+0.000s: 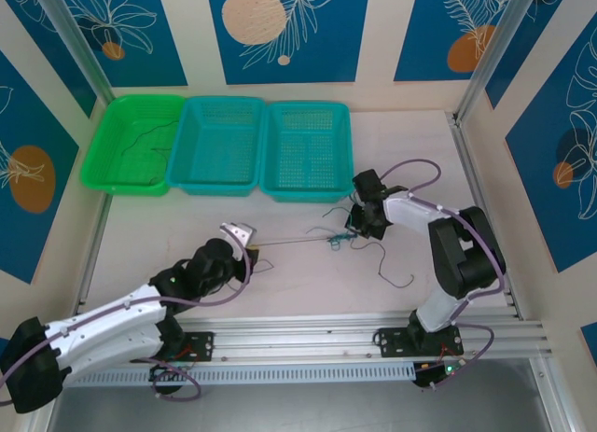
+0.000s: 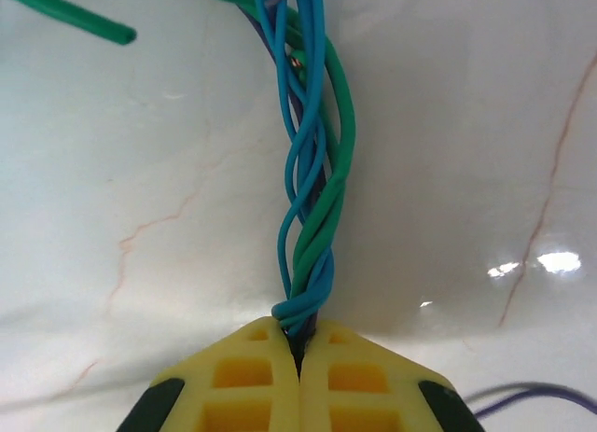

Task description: Untangle the cables

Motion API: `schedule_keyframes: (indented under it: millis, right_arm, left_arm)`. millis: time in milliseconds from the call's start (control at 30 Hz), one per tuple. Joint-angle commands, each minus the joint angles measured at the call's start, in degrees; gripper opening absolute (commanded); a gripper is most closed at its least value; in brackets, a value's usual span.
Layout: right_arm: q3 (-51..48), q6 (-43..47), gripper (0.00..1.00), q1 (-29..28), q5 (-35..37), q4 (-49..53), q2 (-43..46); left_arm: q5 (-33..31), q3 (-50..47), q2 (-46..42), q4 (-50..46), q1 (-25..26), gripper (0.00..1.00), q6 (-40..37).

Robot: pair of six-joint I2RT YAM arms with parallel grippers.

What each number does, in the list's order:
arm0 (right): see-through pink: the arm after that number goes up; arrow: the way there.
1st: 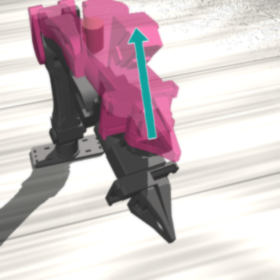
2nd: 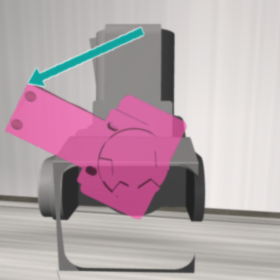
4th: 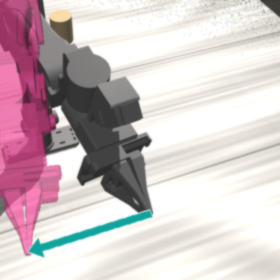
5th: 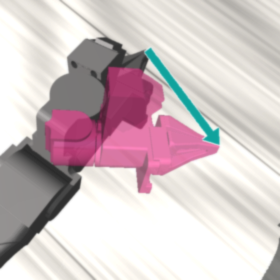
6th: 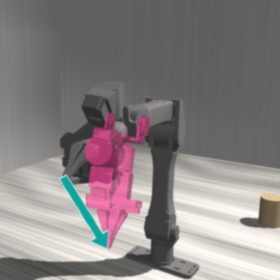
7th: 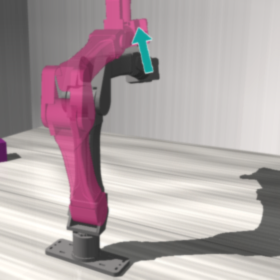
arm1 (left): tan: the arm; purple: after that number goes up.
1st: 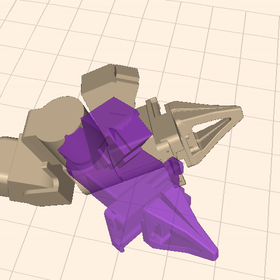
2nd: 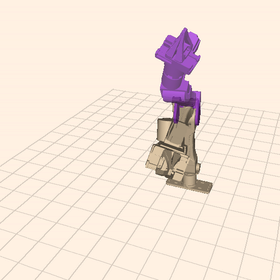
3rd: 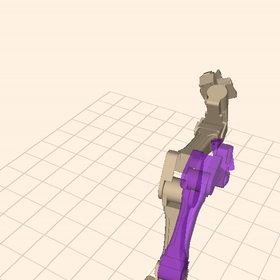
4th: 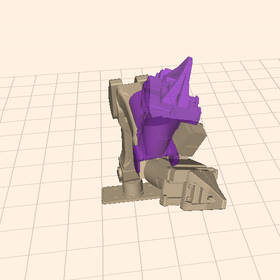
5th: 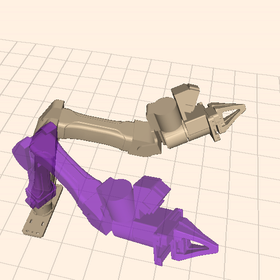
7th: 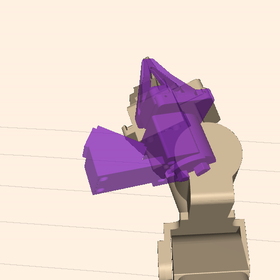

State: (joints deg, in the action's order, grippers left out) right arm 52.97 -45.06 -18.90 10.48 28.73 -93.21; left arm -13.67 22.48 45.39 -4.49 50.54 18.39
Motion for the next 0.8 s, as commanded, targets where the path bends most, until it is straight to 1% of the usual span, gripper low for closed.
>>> schedule_keyframes:
  millis: [0,133,233,300,367,500,633,700,733,767]
  right_arm:
    - [-3.2,0.3,0.04,8.5,10.7,1.4,5.4]
    - [-5.5,1.6,0.05,18.3,10.6,1.4,11.7]
    - [-6.3,2.1,0.06,25.6,7.8,0.9,15.2]
    - [-6.4,2.2,0.07,29.3,6.0,0.6,16.5]
    - [-6.0,2.6,0.08,31.3,5.4,0.8,16.9]
    - [-5.0,3.2,0.09,33.8,5.4,1.7,16.8]
    - [-5.2,3.1,0.10,37.0,5.3,2.0,18.8]
    - [-6.3,3.4,0.08,37.7,1.8,0.0,20.2]
    - [-6.9,3.7,0.08,37.1,-0.5,-1.1,20.7]
    - [-7.3,4.5,0.08,36.0,-2.8,-1.7,21.0]
  left_arm:
    - [-11.9,-0.4,-6.8,-10.0,-2.2,0.00,2.8]
    - [-11.5,-1.8,-14.7,-15.5,-6.0,0.00,5.0]
    - [-10.0,-2.5,-19.7,-17.6,-8.5,0.00,5.9]
    - [-9.2,-2.6,-21.5,-18.7,-9.7,0.00,5.9]
    - [-8.9,-2.4,-21.8,-19.4,-10.4,0.00,5.6]
    - [-9.1,-1.8,-21.2,-20.4,-11.0,0.00,5.8]
    - [-11.0,-1.3,-21.2,-22.4,-11.5,0.00,7.2]
    - [-10.0,-1.4,-21.1,-21.9,-11.6,0.00,7.1]
    - [-8.3,-1.8,-20.9,-20.4,-11.6,0.00,6.4]
    - [-5.3,-2.4,-20.2,-17.8,-11.6,0.00,5.4]
